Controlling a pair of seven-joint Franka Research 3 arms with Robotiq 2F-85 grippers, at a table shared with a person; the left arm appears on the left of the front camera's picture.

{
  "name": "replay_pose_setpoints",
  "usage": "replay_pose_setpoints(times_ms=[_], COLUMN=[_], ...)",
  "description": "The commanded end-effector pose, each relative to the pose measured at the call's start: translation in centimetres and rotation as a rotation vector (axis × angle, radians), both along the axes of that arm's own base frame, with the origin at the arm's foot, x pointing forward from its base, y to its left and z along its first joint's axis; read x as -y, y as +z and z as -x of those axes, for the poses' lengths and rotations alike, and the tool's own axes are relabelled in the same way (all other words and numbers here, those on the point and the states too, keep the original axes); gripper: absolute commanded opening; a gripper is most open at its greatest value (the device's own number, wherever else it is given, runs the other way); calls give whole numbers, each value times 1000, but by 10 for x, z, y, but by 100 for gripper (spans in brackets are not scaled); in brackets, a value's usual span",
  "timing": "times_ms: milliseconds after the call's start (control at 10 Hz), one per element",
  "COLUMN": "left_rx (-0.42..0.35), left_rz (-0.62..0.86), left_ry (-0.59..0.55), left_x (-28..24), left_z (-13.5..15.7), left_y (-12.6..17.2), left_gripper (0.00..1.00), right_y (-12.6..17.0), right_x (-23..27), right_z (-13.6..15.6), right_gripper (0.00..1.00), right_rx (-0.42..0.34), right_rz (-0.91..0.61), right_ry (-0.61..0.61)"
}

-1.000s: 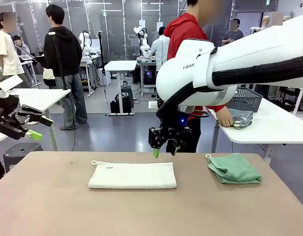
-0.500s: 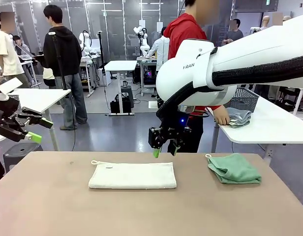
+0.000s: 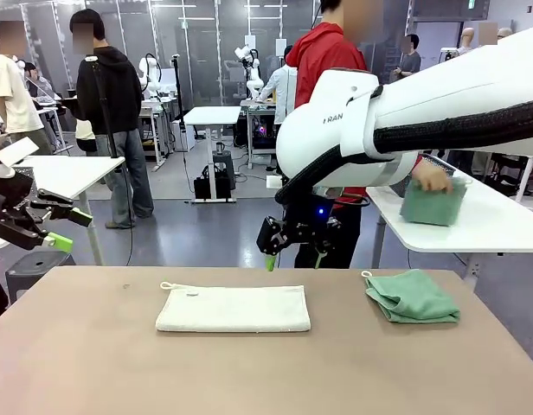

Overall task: Fold the towels and place them in the basket.
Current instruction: When a person lays out a Towel with hook on the table, fold it in half twice.

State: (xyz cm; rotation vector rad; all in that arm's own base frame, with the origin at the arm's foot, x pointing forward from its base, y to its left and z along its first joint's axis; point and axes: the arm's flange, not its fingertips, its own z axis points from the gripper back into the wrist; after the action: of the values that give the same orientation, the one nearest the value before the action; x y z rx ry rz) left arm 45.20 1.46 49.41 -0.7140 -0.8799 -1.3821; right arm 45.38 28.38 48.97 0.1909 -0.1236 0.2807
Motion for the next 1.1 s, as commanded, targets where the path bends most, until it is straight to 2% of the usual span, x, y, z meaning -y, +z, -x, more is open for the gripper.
replay_pose_setpoints(times_ms=[0,100,400,1000], left_rx=[1,1,1,1], left_rz=[1,1,1,1], left_ry=[-2,-2,-2,-2], left_x=[1,1,1,1], left_z=[0,0,0,0], left_y=[0,0,0,0], left_gripper=[100,100,100,100], right_y=[-22,-38,-82,-158], right_x=[-1,6,18,43], right_z=[-17,-31,-58,-117], right_gripper=[100,100,100,100], right_rx=[-1,-1,25,16], right_rz=[34,21,46,11], right_ry=[-160,-252,-371,-412])
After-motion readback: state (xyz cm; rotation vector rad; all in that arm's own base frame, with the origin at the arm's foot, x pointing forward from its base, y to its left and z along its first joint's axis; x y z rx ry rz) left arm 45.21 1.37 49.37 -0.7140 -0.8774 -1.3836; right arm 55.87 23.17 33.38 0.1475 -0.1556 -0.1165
